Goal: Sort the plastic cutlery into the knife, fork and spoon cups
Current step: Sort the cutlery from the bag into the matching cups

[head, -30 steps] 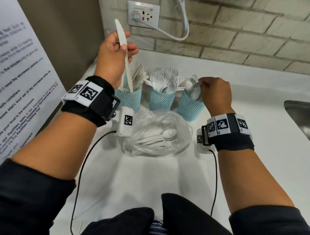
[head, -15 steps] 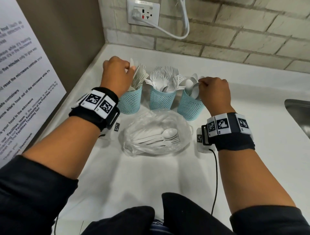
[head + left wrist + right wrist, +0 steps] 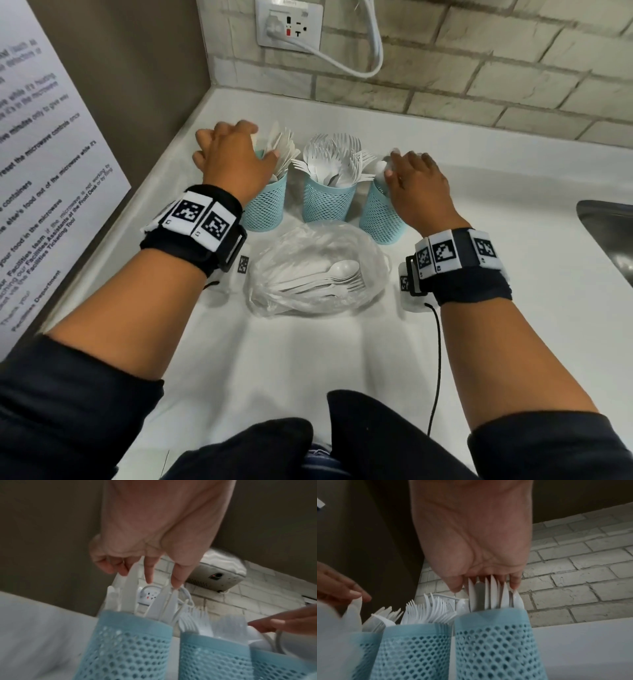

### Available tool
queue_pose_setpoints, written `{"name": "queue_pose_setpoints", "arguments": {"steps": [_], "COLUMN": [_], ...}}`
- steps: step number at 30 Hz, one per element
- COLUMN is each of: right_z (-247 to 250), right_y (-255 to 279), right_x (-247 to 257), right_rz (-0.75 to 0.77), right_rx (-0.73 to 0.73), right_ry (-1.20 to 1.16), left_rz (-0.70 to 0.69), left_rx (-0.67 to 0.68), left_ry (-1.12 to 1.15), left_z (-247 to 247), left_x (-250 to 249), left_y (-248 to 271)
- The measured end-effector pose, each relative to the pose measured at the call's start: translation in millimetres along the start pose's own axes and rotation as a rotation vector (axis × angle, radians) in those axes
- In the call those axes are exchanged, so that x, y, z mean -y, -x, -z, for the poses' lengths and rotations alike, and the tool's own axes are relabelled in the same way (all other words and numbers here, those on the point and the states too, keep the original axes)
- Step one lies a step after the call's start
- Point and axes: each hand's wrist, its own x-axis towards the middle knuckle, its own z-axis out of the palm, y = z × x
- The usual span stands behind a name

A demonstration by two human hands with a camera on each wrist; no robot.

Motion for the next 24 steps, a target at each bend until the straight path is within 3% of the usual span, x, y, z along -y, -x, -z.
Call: {"name": "queue_pose_setpoints", "arguments": {"steps": [2,4,5,7,10,12,14,17,24], "right_z": [7.4,16.7,22.0,32.3,40.5,39.4,29.3,14.7,3.0], "right_y": [3.0,9.7,14.4,22.3,29.8,32.4,35.0,39.7,48.7], "right_x": [5.9,17.4,24.6,37.5,50.9,54.0,53.7,52.8,45.8], "right_rz": [-0.013,0.013,0.053,0.143,0.198,0.172,0.127,0.087,0.097], "right_rx": [0.008,-0.07,-0.12,-0.122,0.167,0.391,0.532,0.572,0.727], "right_ry": [0.002,-0.041,-0.067,-0.12,-0.1,-0.056,-0.004,0.002,0.129], "left_rz": [-0.125,-0.291,-0.356,-0.404,-0.394,-0.399,-0.404,-0.397,-0.376], "left_rx": [-0.16,-0.205,-0.148,0.092,0.473,0.602,0.69,0.755,0.747], "left_ry": [-0.002,0.055,0.105,0.127,-0.018,-0.135,-0.233,-0.32,-0.295], "left_z": [2.1,0.7,-1.6,-10.6,-33.0,-47.2,-58.0,-68.3,-76.0], "left_x": [-9.7,-21.4,-25.9,-31.9,-31.8,-29.9,-28.8,-26.2,-20.2], "left_y": [12.2,23.8,28.7,37.4,52.1,62.4,70.3,77.6,78.9]}}
